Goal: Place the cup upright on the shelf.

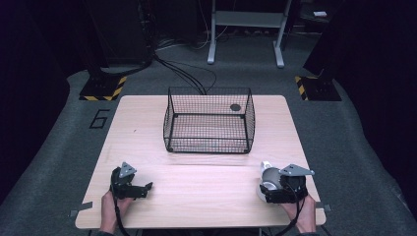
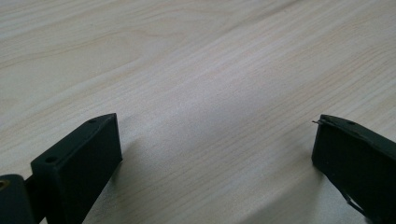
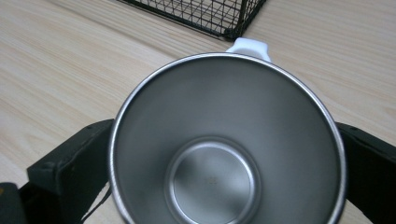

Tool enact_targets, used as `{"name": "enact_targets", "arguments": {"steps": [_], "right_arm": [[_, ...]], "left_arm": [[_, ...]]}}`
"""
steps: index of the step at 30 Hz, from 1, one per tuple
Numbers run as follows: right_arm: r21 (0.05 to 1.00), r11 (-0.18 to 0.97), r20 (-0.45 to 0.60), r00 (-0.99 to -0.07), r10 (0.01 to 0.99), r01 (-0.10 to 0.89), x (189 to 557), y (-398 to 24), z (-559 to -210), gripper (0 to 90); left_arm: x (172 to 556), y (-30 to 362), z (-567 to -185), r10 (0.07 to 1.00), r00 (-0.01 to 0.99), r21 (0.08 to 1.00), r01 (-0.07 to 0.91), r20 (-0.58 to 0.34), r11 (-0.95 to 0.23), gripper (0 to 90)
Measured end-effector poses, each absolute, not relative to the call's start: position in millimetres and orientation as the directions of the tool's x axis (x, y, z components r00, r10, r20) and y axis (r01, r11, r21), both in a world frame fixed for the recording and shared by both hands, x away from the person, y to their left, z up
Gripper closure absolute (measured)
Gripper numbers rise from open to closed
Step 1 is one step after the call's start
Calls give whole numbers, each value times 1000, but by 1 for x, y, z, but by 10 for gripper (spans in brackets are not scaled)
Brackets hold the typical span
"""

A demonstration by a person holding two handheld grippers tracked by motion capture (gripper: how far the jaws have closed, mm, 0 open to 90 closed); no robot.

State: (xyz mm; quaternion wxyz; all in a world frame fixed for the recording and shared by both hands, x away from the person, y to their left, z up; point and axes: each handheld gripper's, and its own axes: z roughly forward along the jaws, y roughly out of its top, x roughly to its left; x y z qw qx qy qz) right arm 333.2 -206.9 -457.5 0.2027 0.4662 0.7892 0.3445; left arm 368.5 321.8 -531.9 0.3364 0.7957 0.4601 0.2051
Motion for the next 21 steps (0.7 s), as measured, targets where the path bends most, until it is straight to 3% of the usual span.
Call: {"name": "enact_targets", "arguments": {"steps": [4,21], "right_arm": [[739,330,-16,-475,880,587,335,-204,-460,44],[778,328,-47,-471,881,536,332,-205,-451,55]], "left_arm": [[369,322,-532,870,493,723,594,17,-351,14],[371,323,-532,857,515,721,588,16,-367,10]]}}
